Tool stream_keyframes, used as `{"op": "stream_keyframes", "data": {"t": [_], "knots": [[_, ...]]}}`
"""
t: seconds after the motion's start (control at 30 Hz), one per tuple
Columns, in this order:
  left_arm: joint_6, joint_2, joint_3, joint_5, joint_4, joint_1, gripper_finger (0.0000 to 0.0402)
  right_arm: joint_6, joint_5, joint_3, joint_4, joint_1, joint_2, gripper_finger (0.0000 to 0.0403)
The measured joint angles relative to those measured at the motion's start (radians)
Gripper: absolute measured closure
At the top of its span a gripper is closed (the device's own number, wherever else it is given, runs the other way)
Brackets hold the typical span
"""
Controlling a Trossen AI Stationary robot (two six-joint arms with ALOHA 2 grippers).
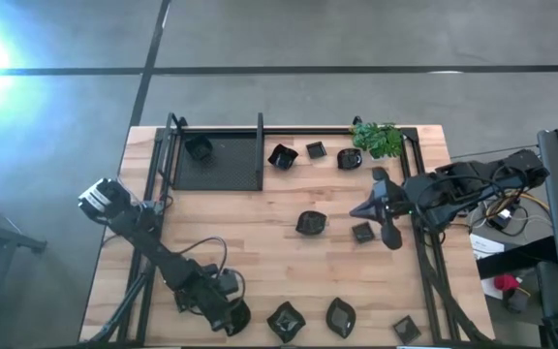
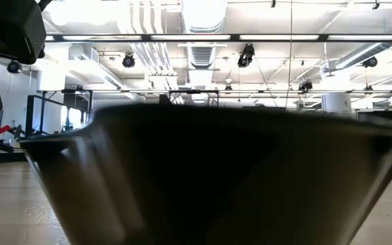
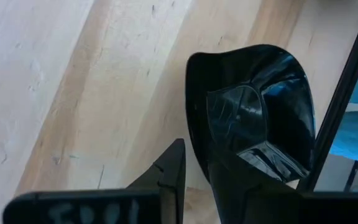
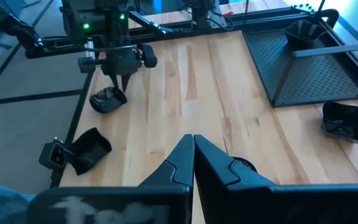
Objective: Pick & Place Mini shaped plates
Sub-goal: Stack the black leaf shaped plate on top of the black leaf shaped plate on the table
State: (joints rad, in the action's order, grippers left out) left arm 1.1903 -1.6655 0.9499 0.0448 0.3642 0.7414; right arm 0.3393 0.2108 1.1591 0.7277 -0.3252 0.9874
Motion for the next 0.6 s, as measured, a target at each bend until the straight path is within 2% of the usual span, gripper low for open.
{"op": "stream_keyframes", "data": {"t": [0.47,0.6], "knots": [[0.058,-0.043,-0.002,0.008,-0.07,-0.001,0.0339,-0.003,0.002,0.0,0.001,0.0,0.003,0.0394],[0.073,-0.054,-0.002,-0.03,-0.074,-0.001,0.034,-0.007,0.002,0.0,0.001,0.0,0.003,0.0394]]}}
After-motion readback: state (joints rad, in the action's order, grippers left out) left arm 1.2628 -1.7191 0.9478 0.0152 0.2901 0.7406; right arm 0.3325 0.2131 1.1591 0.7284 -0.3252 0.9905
